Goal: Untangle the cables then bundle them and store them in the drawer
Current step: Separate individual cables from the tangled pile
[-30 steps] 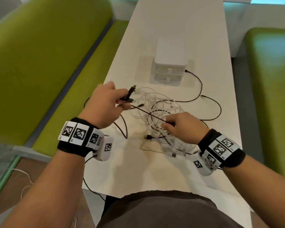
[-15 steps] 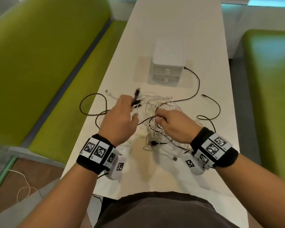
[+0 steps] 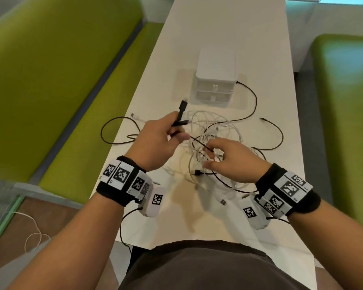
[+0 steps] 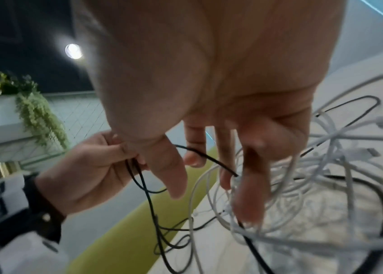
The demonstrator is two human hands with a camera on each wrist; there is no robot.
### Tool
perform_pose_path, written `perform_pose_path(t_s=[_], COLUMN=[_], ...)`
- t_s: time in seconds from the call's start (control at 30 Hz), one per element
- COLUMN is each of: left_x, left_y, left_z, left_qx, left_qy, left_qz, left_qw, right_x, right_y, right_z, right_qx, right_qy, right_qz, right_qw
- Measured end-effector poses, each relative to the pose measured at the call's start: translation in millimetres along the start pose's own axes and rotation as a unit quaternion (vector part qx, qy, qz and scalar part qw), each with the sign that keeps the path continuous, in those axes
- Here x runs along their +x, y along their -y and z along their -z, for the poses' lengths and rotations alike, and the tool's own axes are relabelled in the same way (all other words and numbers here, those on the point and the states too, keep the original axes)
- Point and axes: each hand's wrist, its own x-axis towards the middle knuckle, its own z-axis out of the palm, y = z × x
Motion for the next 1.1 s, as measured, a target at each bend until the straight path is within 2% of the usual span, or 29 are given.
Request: perform_pose_path(t_s=[0.1, 0.13, 0.23, 0.3, 0.33, 0.37, 0.43, 0.47, 0.5, 0.57, 0.6, 0.67, 0.73, 0.83, 0.97, 1.03, 1.1], left_x=[0, 0, -2, -3, -2, 0, 1, 0, -1, -3, -4, -6, -6, -3, -3, -3, -1], left_y=[15, 21, 28, 31, 34, 37, 41, 41, 39, 25, 17, 7, 6, 6, -1, -2, 1], left_z=[3, 4, 5, 5, 6, 7, 6, 4, -1, -12, -20, -36, -46, -41, -32, -27, -12], left_qx=[-0.036, -0.045, -0.015, 0.031, 0.050, 0.065, 0.132, 0.177, 0.205, 0.149, 0.097, 0.036, 0.061, 0.044, -0.024, -0.090, -0.165], left_qy=[-0.086, -0.107, -0.128, -0.137, -0.111, -0.053, 0.123, 0.170, 0.173, 0.111, 0.106, 0.153, 0.178, 0.126, 0.101, 0.044, -0.013], left_qz=[0.020, 0.035, 0.045, 0.061, 0.093, 0.142, 0.228, 0.216, 0.186, 0.115, 0.092, 0.077, 0.065, 0.042, -0.009, 0.001, 0.028], left_qw=[0.995, 0.993, 0.991, 0.988, 0.988, 0.986, 0.957, 0.945, 0.945, 0.976, 0.985, 0.985, 0.980, 0.990, 0.995, 0.995, 0.986], right_x=[-2, -3, 0, 2, 2, 2, 3, 4, 6, 11, 13, 14, 13, 10, 11, 12, 11], right_y=[2, 1, -8, -8, -7, -6, -5, -5, -4, -4, -3, 2, 3, -3, -6, -8, -15], right_z=[9, 11, 15, 13, 10, 7, 3, 3, 3, 4, 5, 5, 5, 9, 7, 2, 0], right_qx=[0.111, 0.130, 0.039, 0.030, 0.048, 0.059, 0.032, -0.002, -0.029, -0.047, -0.035, 0.005, 0.024, -0.006, -0.056, -0.078, -0.052], right_qy=[0.043, 0.032, -0.044, -0.036, -0.025, -0.017, -0.020, -0.017, -0.007, 0.026, 0.038, 0.044, 0.018, -0.007, 0.074, 0.084, 0.061], right_qz=[-0.019, -0.029, -0.032, -0.039, -0.039, -0.037, -0.034, -0.038, -0.047, -0.061, -0.055, -0.020, 0.008, 0.002, -0.008, 0.019, 0.028], right_qw=[0.993, 0.991, 0.998, 0.998, 0.998, 0.997, 0.999, 0.999, 0.998, 0.997, 0.997, 0.999, 1.000, 1.000, 0.996, 0.993, 0.996])
